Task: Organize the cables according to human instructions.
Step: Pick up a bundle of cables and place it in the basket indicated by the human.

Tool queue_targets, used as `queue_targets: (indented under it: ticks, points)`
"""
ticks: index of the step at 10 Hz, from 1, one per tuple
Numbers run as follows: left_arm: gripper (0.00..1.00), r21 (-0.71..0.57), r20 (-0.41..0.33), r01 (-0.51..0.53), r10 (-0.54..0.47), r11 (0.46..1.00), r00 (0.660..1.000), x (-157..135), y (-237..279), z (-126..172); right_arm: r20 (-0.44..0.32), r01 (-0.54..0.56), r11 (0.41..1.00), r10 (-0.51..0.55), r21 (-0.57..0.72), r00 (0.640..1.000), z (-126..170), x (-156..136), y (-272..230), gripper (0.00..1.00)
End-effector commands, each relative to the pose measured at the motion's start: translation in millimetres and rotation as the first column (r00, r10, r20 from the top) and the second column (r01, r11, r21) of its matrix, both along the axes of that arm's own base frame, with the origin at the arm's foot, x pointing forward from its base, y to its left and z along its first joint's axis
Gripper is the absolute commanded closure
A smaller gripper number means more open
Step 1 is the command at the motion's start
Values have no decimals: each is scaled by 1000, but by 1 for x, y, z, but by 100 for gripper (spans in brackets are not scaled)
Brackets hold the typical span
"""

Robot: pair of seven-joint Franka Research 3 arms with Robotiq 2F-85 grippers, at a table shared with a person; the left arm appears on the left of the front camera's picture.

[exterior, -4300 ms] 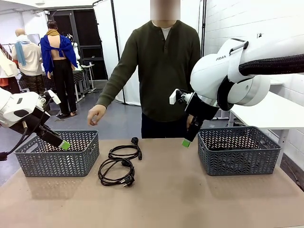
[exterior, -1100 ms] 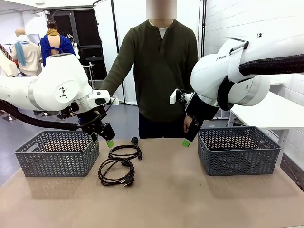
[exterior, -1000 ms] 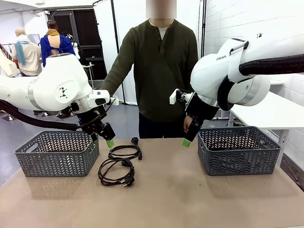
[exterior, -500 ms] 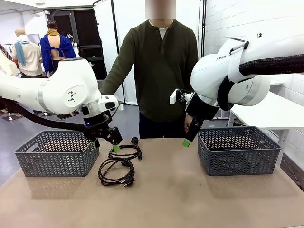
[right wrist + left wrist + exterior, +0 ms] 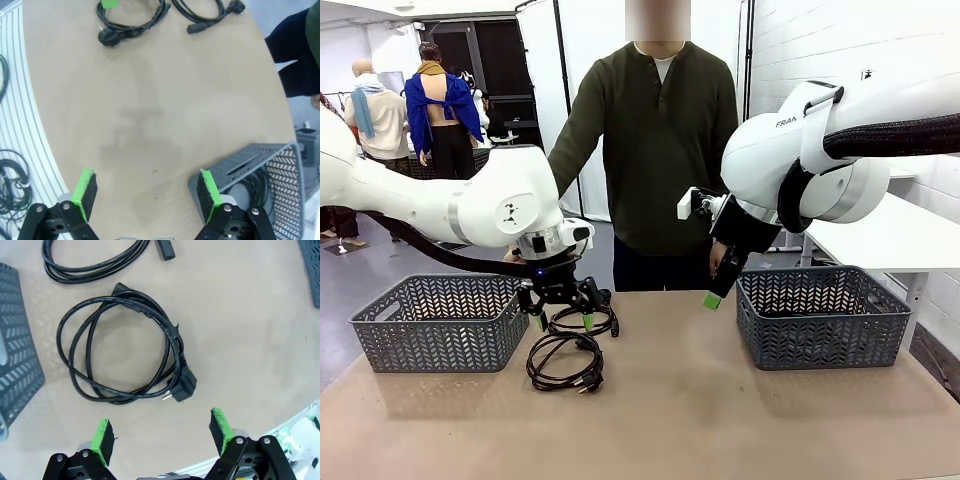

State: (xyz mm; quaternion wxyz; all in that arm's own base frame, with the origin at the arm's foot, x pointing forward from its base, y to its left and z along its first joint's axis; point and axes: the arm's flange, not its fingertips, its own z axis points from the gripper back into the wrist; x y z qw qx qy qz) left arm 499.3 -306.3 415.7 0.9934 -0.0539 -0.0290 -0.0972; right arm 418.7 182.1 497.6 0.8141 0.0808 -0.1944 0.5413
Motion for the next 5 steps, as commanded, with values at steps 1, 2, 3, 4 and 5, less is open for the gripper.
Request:
queue_targets:
  ticks: [1, 2, 3, 4, 5]
  points:
    - [0, 4, -30, -78, 79, 997, 996, 16, -14, -5, 3, 3, 1000, -3, -2, 1000, -1, 0, -1, 0]
    - [0, -12, -45, -109, 108, 994, 993, 21, -15, -14, 3, 3, 1000, -3, -2, 1000, -1, 0, -1, 0]
    - [0, -31, -56, -134, 132, 990, 990, 26, -18, -25, 3, 3, 1000, -3, -2, 1000, -1, 0, -1, 0]
    - [0, -22, -62, -151, 149, 988, 987, 26, -22, -33, 3, 3, 1000, -3, -2, 1000, -1, 0, -1, 0]
    - [0, -20, -72, -172, 170, 985, 983, 27, -25, -40, 3, 3, 1000, -3, -2, 1000, -1, 0, -1, 0]
